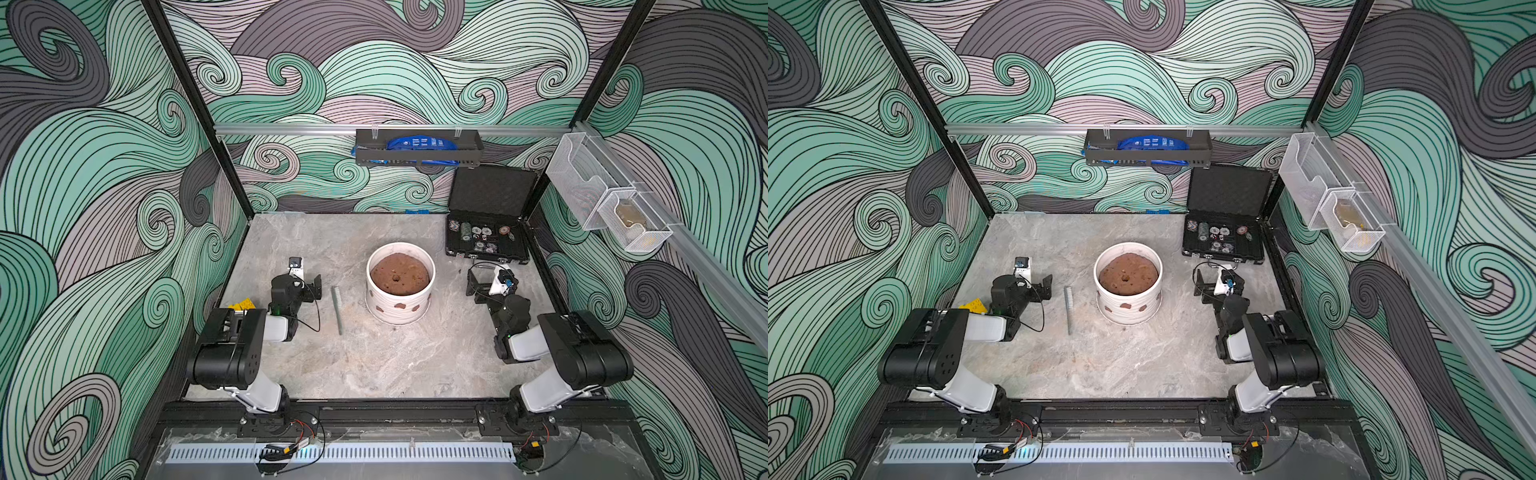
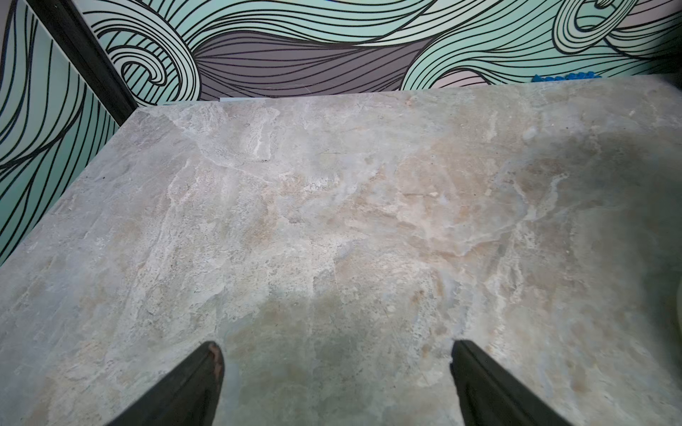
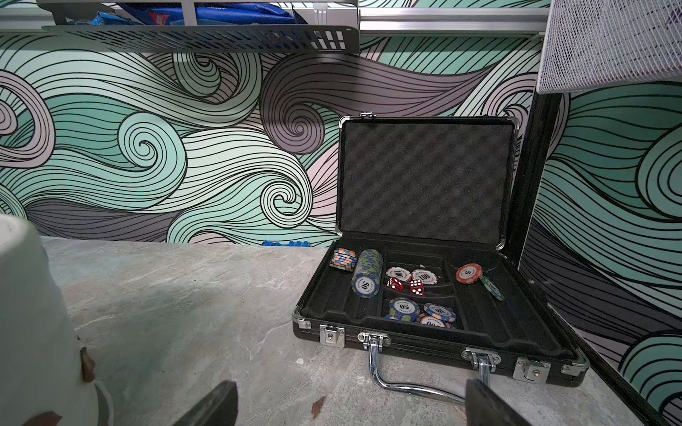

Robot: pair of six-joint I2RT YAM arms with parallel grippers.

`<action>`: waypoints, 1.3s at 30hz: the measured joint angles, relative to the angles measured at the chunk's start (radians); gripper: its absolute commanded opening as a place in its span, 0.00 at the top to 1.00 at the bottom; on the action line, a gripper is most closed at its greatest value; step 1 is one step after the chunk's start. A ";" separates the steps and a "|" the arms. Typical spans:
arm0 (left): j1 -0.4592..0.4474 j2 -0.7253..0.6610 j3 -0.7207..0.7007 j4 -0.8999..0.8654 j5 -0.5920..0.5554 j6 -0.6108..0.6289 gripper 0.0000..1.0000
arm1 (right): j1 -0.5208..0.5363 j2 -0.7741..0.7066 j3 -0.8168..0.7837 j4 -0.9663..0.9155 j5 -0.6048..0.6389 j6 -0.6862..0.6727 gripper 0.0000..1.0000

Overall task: Scrub the dried mud off the ceramic pot
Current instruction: Pick up the brush from the center of the board.

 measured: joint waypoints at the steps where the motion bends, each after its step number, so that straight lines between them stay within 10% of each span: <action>1: 0.000 0.000 0.000 0.000 0.001 0.000 0.01 | 0.000 0.000 0.000 0.000 0.000 0.000 0.01; 17: -0.002 -0.018 0.000 -0.024 -0.026 -0.001 0.01 | 0.000 -0.021 0.000 -0.021 0.015 0.008 0.01; 31: -0.042 -0.397 0.597 -0.934 -0.134 -0.313 0.01 | 0.048 -0.553 0.319 -0.700 -0.065 0.105 0.01; 39: -0.182 -0.399 0.656 -1.405 -0.047 -0.480 0.01 | 0.162 -0.660 0.550 -1.252 -0.244 0.125 0.01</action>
